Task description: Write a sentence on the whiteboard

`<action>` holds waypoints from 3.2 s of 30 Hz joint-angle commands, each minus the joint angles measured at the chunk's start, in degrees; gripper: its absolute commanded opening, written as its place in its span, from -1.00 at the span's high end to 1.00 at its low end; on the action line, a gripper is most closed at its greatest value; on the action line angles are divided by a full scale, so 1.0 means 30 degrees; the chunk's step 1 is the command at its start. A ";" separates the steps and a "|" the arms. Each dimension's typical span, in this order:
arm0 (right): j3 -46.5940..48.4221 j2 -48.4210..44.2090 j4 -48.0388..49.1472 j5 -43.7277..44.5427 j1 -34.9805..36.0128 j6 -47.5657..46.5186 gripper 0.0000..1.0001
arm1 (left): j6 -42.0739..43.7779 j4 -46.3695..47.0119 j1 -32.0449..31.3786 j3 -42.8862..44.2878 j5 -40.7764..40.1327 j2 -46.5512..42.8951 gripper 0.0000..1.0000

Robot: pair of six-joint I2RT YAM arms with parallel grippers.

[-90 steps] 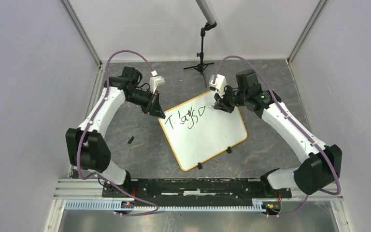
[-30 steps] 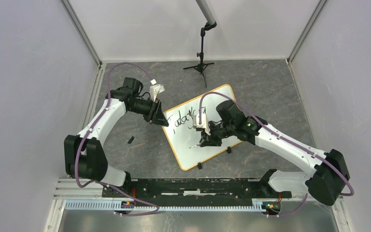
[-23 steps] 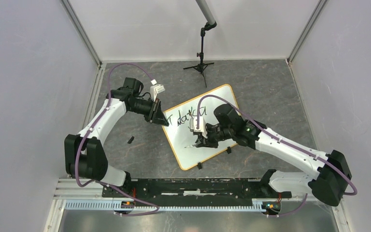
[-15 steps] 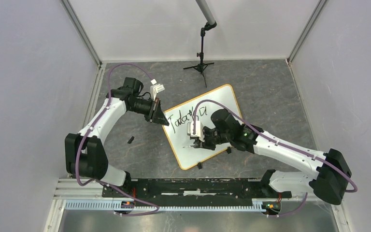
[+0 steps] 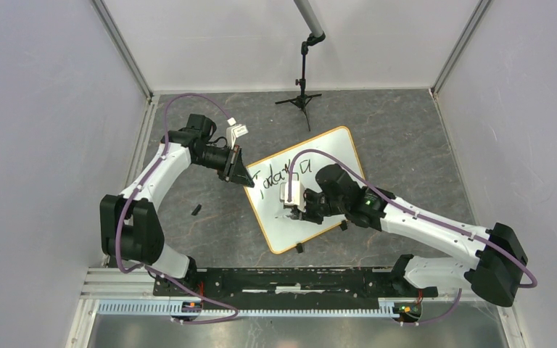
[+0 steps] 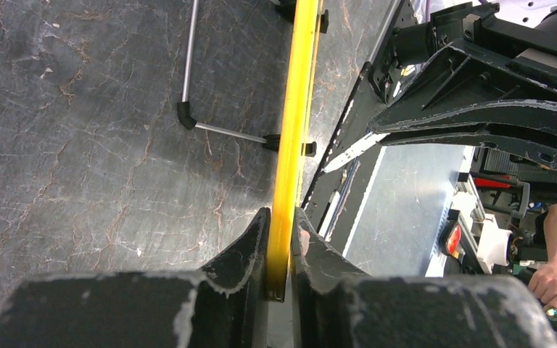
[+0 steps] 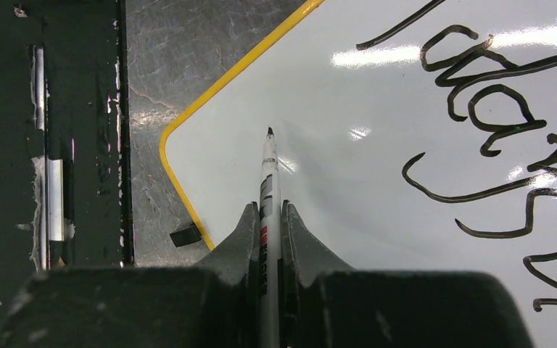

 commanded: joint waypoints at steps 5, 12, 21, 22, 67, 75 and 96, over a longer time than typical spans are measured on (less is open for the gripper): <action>0.0992 -0.0375 -0.0107 0.0707 0.0092 -0.0083 1.00 | -0.0022 0.0984 -0.0016 0.0512 -0.1075 0.0003 0.95; 0.0959 -0.0286 0.0133 0.0845 0.0091 -0.0171 1.00 | -0.0072 0.0987 -0.0111 0.0464 -0.1250 -0.0105 0.95; 0.1111 -0.0051 -0.0092 0.0110 -0.0170 -0.0179 1.00 | -0.0024 0.0891 -0.0149 0.0519 -0.1426 -0.0009 0.95; 0.1031 -0.0039 -0.0073 -0.0103 -0.0279 -0.0091 1.00 | 0.0031 0.0805 -0.0145 0.0557 -0.1426 0.0008 0.95; 0.2288 0.1571 0.0278 0.1381 -0.0451 0.0426 1.00 | 0.0503 0.0491 -0.0188 0.0560 -0.1300 -0.0082 0.95; 0.2089 0.2039 -0.0452 0.1245 -0.0084 -0.0160 1.00 | 0.0530 0.0488 -0.0192 0.0565 -0.1336 -0.0110 0.95; -0.0634 0.1453 -0.1011 0.0772 0.0789 -0.0697 1.00 | 0.0627 0.0482 -0.0188 0.0508 -0.1397 -0.0070 0.95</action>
